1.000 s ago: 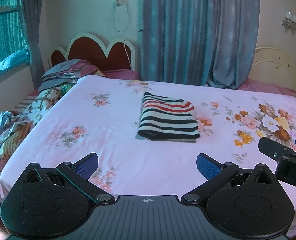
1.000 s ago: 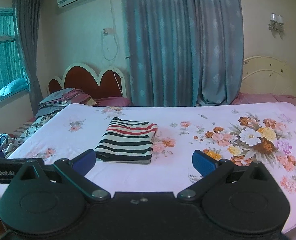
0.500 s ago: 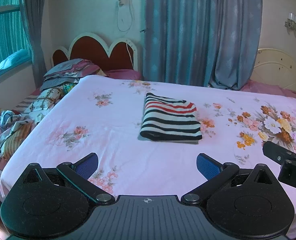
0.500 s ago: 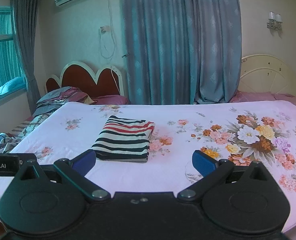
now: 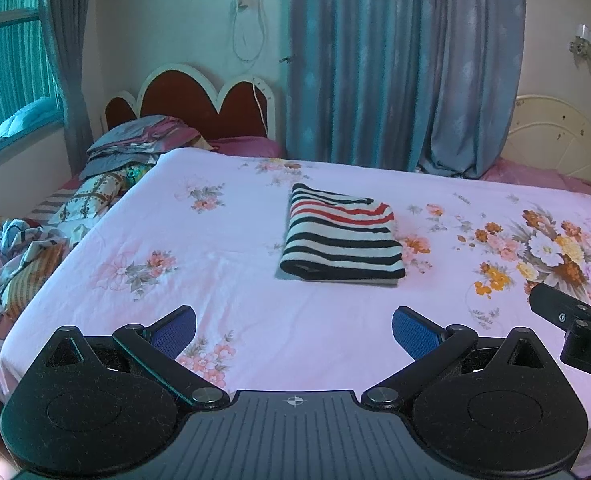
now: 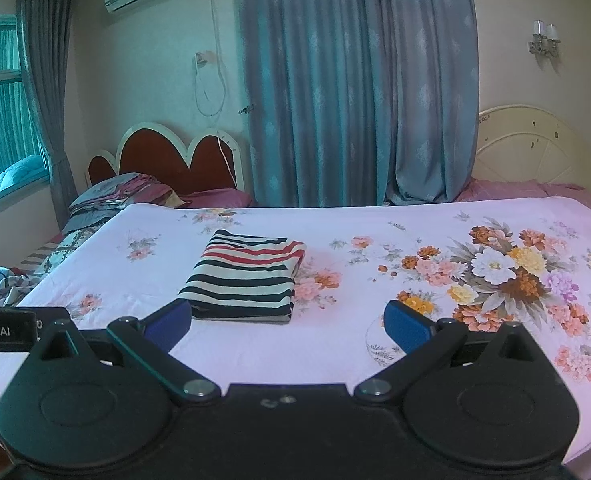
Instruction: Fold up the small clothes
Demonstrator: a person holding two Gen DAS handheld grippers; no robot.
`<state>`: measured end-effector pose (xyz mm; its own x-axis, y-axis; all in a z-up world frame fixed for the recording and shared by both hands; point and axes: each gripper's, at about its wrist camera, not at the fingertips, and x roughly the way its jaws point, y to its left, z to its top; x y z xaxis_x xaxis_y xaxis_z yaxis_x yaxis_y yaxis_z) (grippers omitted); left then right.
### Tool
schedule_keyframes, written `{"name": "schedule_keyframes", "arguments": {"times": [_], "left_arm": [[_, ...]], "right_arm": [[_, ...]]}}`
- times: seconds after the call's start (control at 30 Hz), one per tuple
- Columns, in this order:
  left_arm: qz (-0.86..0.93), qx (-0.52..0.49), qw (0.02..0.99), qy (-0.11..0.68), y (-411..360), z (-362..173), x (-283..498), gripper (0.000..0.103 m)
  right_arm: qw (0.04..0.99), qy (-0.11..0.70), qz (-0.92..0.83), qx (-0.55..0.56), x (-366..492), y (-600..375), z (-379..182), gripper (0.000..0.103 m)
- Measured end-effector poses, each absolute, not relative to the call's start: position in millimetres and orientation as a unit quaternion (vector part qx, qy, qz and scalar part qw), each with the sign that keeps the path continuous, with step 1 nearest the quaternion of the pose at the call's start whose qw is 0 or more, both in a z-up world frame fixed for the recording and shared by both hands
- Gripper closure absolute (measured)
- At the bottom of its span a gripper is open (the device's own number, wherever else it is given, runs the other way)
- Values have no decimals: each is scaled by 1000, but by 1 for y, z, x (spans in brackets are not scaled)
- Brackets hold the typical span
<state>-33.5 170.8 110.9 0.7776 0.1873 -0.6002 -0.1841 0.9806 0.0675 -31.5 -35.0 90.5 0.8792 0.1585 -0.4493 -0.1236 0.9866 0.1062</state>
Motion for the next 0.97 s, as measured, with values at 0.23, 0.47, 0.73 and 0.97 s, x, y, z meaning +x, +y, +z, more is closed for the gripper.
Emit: {"name": "schedule_keyframes", "arguments": {"times": [0.23, 0.47, 0.73, 0.97], "left_arm": [[101, 1, 941, 322, 175, 107, -29, 0], [101, 1, 940, 327, 176, 103, -24, 0], [88, 0, 942, 324, 177, 95, -15, 0], [66, -48, 945, 316, 196, 75, 11, 0]], "right_arm": [[968, 237, 73, 37, -31, -34, 87, 1], [967, 240, 74, 39, -27, -33, 84, 1], [965, 249, 74, 37, -18, -30, 79, 1], [962, 263, 61, 34, -5, -30, 70, 1]]}}
